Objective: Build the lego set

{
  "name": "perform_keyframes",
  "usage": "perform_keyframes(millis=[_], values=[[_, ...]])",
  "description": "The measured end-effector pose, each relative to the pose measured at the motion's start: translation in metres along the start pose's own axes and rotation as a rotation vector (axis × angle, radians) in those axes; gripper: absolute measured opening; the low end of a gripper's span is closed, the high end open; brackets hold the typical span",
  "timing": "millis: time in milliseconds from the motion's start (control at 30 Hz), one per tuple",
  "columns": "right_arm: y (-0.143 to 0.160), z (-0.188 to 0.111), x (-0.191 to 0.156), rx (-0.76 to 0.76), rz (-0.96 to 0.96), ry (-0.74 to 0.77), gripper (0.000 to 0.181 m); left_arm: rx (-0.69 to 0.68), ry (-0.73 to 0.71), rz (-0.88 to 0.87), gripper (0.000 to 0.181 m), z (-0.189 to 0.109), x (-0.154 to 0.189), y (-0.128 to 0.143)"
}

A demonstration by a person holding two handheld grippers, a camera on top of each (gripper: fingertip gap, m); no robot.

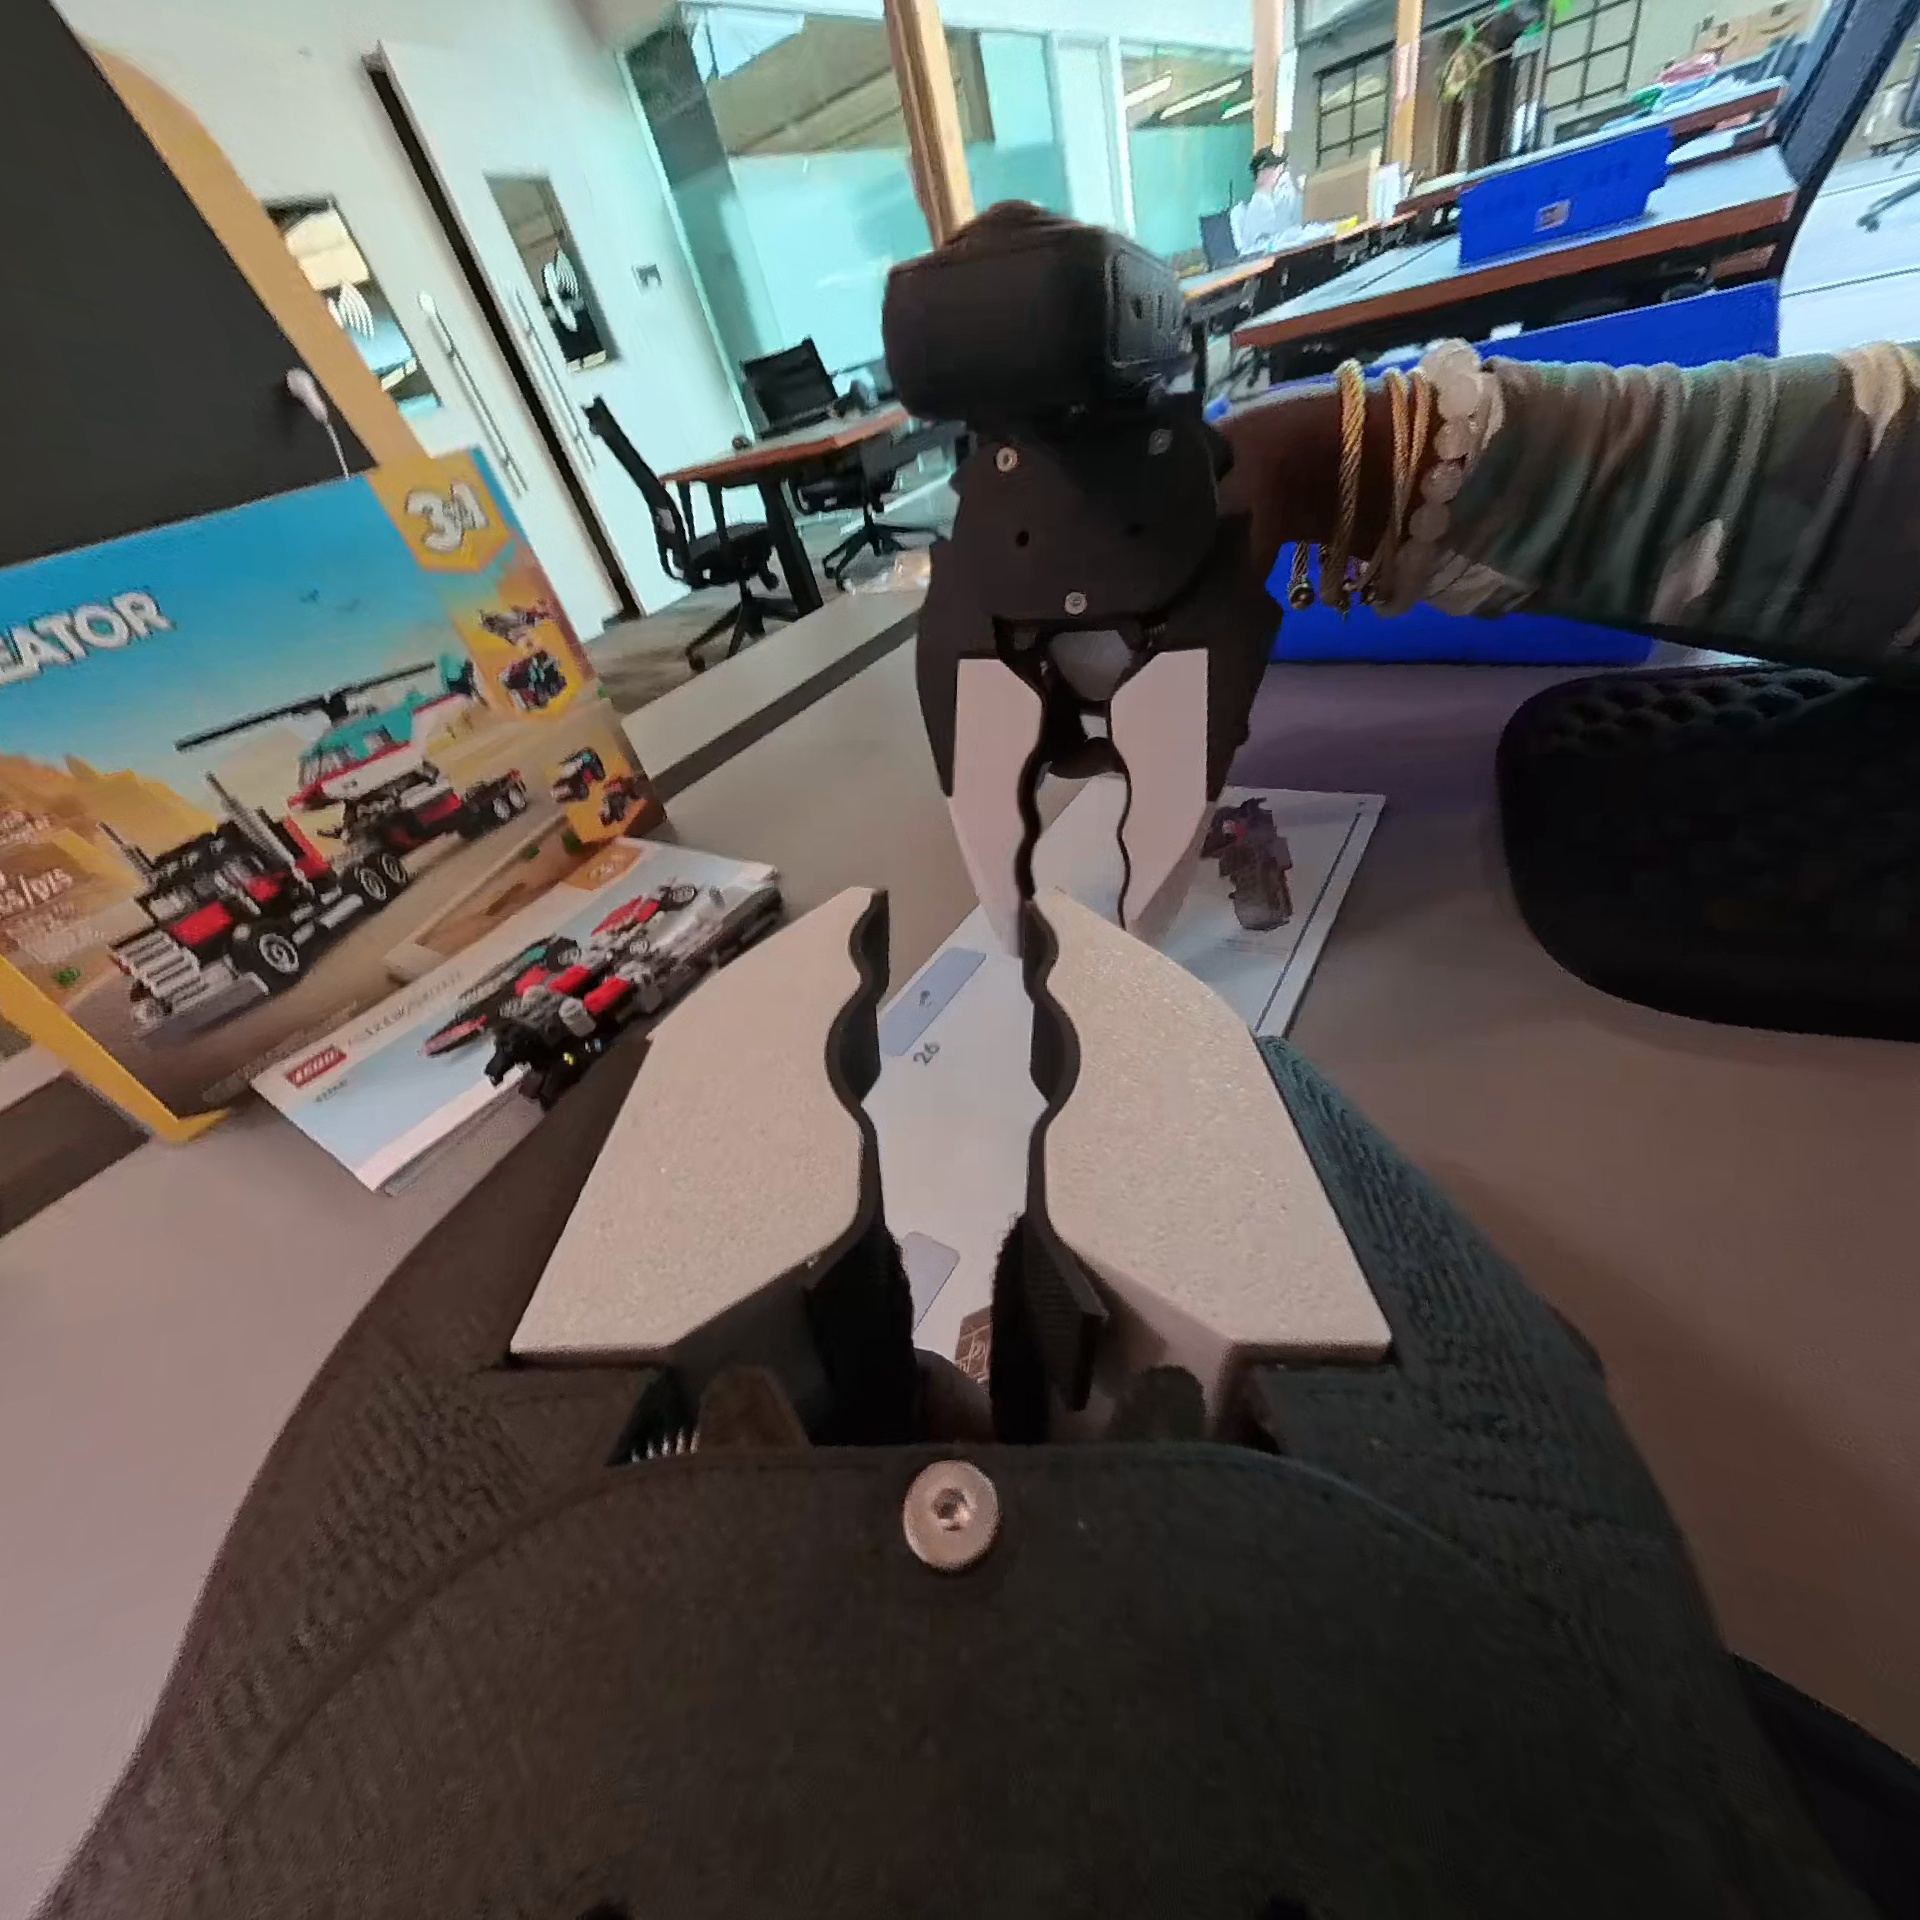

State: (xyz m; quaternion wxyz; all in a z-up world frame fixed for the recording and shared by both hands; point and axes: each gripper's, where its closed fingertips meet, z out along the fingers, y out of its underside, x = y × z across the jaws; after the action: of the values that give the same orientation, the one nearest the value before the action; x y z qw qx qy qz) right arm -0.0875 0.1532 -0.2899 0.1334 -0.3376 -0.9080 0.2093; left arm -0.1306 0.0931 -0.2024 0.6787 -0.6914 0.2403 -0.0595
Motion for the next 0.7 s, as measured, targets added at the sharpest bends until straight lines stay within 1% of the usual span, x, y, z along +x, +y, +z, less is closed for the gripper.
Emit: perform_keyframes(millis=[33,100,200,267,433,567,700], values=[[0.003,0.003,-0.002,-0.023,0.003,-0.021,0.025,-0.024,-0.006,-0.017,0.025,0.001,-0.003,0.003],[0.003,0.004,0.001,-0.026,0.036,-0.003,0.018,-0.085,-0.026,-0.048,0.025,0.004,-0.008,0.012],[0.009,0.001,0.004,-0.063,0.144,0.059,0.018,-0.184,-0.056,-0.055,0.025,0.009,-0.013,0.026],[0.011,0.000,0.002,-0.075,0.219,0.089,0.018,-0.220,-0.064,-0.036,0.025,0.010,-0.013,0.031],[0.010,-0.004,-0.003,-0.069,0.388,0.143,0.018,-0.250,-0.061,0.004,0.025,0.012,-0.010,0.034],[0.002,-0.006,-0.006,-0.021,0.392,0.168,0.018,-0.250,-0.062,0.001,0.025,0.011,-0.010,0.034],[0.006,-0.002,-0.004,-0.034,0.389,0.179,0.018,-0.249,-0.063,0.011,0.025,0.011,-0.009,0.034]])
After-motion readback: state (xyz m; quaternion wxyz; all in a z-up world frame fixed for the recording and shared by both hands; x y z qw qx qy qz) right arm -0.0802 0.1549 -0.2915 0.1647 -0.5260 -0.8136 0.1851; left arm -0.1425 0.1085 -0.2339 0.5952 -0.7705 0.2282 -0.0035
